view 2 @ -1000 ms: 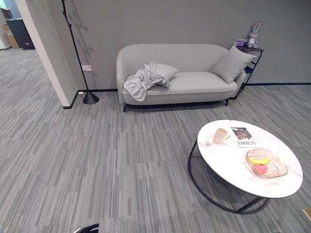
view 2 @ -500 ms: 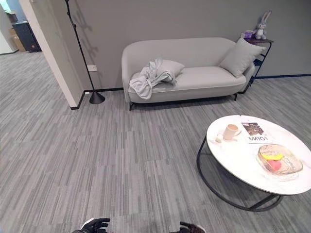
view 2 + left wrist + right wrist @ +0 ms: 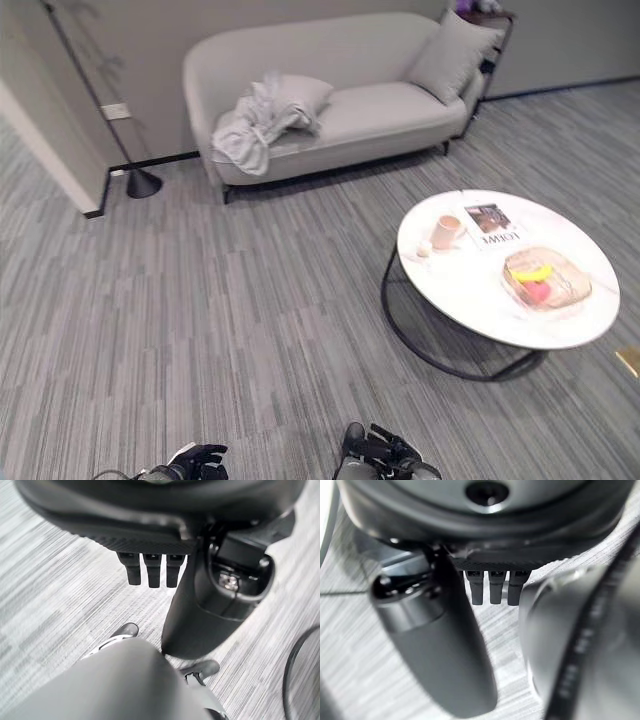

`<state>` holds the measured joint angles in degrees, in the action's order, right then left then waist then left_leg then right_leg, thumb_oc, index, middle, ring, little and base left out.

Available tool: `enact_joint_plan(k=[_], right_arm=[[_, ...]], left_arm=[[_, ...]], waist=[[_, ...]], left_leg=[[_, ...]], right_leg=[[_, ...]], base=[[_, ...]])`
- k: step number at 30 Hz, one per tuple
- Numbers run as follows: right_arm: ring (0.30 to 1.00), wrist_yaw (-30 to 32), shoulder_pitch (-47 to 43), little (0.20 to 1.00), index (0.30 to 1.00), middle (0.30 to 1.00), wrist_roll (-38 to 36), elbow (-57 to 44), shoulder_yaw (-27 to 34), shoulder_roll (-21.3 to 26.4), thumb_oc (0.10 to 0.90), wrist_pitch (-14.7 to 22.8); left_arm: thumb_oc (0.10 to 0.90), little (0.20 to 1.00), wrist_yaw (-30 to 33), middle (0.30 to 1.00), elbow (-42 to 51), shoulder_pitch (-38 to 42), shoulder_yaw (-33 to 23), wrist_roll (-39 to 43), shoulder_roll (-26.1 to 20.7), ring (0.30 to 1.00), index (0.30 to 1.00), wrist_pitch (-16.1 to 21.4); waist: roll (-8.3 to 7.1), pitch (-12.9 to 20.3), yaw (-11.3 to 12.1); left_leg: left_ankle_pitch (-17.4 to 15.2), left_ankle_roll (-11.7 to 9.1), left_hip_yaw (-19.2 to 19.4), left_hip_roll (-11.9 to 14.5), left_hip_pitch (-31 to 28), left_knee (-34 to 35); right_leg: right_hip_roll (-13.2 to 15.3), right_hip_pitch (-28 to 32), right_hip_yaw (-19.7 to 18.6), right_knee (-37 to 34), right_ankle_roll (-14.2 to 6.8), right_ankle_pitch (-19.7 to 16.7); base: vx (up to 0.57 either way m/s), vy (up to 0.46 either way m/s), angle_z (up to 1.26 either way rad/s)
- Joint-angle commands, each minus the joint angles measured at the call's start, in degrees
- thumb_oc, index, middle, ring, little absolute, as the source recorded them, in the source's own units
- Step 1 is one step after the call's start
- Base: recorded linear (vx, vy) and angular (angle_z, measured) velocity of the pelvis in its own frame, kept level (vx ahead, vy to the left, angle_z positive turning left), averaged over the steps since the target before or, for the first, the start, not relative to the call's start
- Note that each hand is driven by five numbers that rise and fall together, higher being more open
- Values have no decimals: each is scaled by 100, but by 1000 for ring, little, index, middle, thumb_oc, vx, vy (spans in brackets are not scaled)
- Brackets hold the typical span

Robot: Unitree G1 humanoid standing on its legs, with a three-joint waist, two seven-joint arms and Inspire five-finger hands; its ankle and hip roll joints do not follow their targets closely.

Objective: Hang the clothes on the sofa on the clothes rack.

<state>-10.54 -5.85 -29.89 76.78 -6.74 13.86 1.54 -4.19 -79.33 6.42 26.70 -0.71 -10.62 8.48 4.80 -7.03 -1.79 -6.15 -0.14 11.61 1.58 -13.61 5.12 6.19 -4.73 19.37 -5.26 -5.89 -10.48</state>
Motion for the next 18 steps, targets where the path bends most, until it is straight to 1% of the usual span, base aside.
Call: enact_joint_plan(k=[1,2,3,4,5,6,7,8,9,10,11,12,13,14,16,17,18], right_arm=[[900,-67,298,900,900,900,22,672,-204,-98,800,-211],[900,-50,298,900,900,900,109,742,-258,-63,800,-198],[900,-32,269,900,900,900,175,750,-323,-36,800,-199],[900,-32,268,900,900,900,175,750,-322,-39,800,-199],[900,57,187,900,900,900,566,694,-680,15,800,-131],[900,57,186,900,900,900,567,693,-680,14,800,-131],[900,110,146,900,900,900,734,649,-822,22,800,-91],[900,111,145,900,900,900,736,649,-824,22,800,-91],[900,163,20,900,900,900,915,491,-980,83,800,-83],[900,183,-45,900,900,900,1018,485,-1058,127,800,-73],[900,284,-185,900,900,900,1230,481,-1183,193,800,-116],[900,286,-196,900,900,900,1234,484,-1186,191,800,-119],[900,298,-232,900,900,900,1339,494,-1262,201,800,-136],[900,265,-240,900,900,900,1511,448,-1397,200,800,-131],[900,265,-238,900,900,900,1511,447,-1399,198,800,-132],[900,231,-215,900,900,900,1560,333,-1486,188,800,-85],[900,235,-174,900,900,900,1610,326,-1535,179,800,-83]], left_arm=[[800,900,-68,900,-196,-152,232,-336,153,900,900,100],[800,900,-23,900,-184,-147,230,-314,188,900,900,95],[800,900,18,900,-160,-129,251,-280,201,900,900,87],[800,900,18,900,-161,-127,252,-280,199,900,900,86],[800,900,43,900,-82,-73,242,-98,269,900,900,44],[800,900,44,900,-82,-72,240,-98,269,900,900,44],[800,900,80,900,-62,-61,206,-23,291,900,900,26],[800,900,80,900,-62,-61,203,-22,291,900,900,26],[800,900,108,900,5,-2,69,247,234,900,900,-26],[800,900,125,900,10,8,-24,398,220,900,900,-31],[800,900,204,900,77,70,-128,629,218,900,900,-63],[800,900,204,900,80,76,-134,635,217,900,900,-68],[800,900,224,900,89,94,-210,715,205,900,900,-81],[800,900,293,900,58,55,-425,853,136,900,900,-68],[800,900,293,900,59,52,-426,853,134,900,900,-68],[800,900,318,900,-27,-17,-558,910,117,900,900,-39],[800,900,316,900,-88,-57,-598,935,102,900,900,-38]], waist=[[-98,136,223],[-57,197,228],[-41,205,230],[-54,212,241],[-8,260,298],[-15,258,293],[-21,257,336],[-17,258,323],[-144,124,463],[-132,68,474],[-252,-96,619],[-244,-107,604],[-287,-146,659],[-362,-118,751],[-373,-117,748],[-395,-63,764],[-417,-6,733]], left_leg=[[-714,201,-238,-319,-351,-12],[-532,102,-287,-154,-418,-72],[-338,16,-365,-1,-338,-325],[-336,19,-357,-14,-321,-334],[405,-337,-479,342,18,-1453],[398,-337,-484,338,37,-1482],[731,-468,-461,450,225,-2067],[715,-476,-476,462,247,-2103],[1260,-457,-392,722,948,-3613],[1307,-448,-338,892,1050,-3951],[1004,-311,-146,896,1466,-4204],[977,-313,-160,901,1470,-4230],[709,-285,-144,763,1744,-4219],[303,-211,-48,433,2032,-3606],[313,-205,-43,418,2019,-3581],[192,-167,37,174,2162,-2438],[342,-143,-31,-69,1983,-1646]], right_leg=[[75,-450,-438,26,-299,422],[-64,-365,-443,26,-220,454],[-161,-273,-476,26,-134,472],[-152,-289,-488,26,-133,466],[-432,99,-383,26,93,839],[-425,96,-378,26,99,840],[-518,294,-327,26,246,1047],[-525,293,-315,26,253,1054],[-578,595,-209,26,550,1292],[-675,800,-164,26,620,1434],[-625,998,-138,26,676,1553],[-630,1010,-132,26,668,1564],[-586,1050,-104,26,648,1602],[-483,1148,-82,26,580,1626],[-471,1149,-81,26,575,1626],[-433,1215,-17,26,542,1671],[-385,1220,35,26,513,1716]], base=[[579,-414,26],[632,-495,20],[444,-359,10],[715,-608,3],[521,-444,0],[722,-601,24],[191,-163,22],[385,-429,22],[359,-409,0],[497,-572,9],[311,-299,14],[192,-210,20],[217,-89,25],[215,-92,25],[171,-31,24],[280,6,17],[372,-4,21]])
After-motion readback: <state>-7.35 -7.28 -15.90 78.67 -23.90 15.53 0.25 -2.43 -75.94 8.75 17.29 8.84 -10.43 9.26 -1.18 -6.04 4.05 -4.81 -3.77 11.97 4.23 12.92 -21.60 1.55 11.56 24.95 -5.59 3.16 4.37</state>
